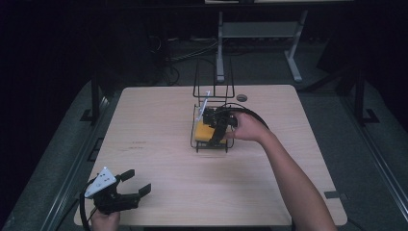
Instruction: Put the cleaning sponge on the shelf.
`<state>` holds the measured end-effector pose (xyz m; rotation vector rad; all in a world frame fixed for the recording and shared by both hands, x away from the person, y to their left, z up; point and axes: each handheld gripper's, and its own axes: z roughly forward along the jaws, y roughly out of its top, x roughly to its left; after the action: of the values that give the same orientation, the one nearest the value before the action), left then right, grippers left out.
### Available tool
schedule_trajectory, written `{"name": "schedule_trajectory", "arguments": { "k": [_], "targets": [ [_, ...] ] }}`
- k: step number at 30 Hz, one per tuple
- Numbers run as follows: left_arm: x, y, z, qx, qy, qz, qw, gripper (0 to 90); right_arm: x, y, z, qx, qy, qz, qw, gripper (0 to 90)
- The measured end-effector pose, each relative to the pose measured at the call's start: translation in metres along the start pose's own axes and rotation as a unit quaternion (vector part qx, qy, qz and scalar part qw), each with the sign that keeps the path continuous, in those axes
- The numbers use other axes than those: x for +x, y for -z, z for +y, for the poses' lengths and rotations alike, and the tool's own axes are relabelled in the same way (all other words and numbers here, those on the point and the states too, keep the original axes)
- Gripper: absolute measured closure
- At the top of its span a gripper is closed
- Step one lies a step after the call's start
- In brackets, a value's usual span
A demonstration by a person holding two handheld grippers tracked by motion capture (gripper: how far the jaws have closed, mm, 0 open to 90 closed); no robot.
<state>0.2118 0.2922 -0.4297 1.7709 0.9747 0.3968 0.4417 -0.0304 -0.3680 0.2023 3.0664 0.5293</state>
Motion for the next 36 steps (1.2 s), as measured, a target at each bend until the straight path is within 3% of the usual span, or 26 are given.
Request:
{"name": "schedule_trajectory", "arguments": {
  "k": [7,15,25,36],
  "targets": [
    [0.000,0.001,0.000,0.001,-0.003,0.000,1.0000,12.8,0.008,-0.003,0.003,-0.015,0.006,0.011,0.9998,17.6],
    [0.000,0.000,0.000,0.002,-0.003,0.000,1.0000,12.8,0.014,-0.008,0.004,-0.004,0.011,0.014,0.9998,17.4],
    [0.000,0.000,0.000,0.001,-0.003,0.000,1.0000,12.8,0.020,-0.014,0.005,-0.012,0.007,0.018,0.9997,17.3],
    [0.000,-0.001,0.000,0.001,0.000,-0.001,1.0000,12.8,0.028,-0.013,0.006,-0.011,0.020,0.016,0.9996,17.2]
  ]
}}
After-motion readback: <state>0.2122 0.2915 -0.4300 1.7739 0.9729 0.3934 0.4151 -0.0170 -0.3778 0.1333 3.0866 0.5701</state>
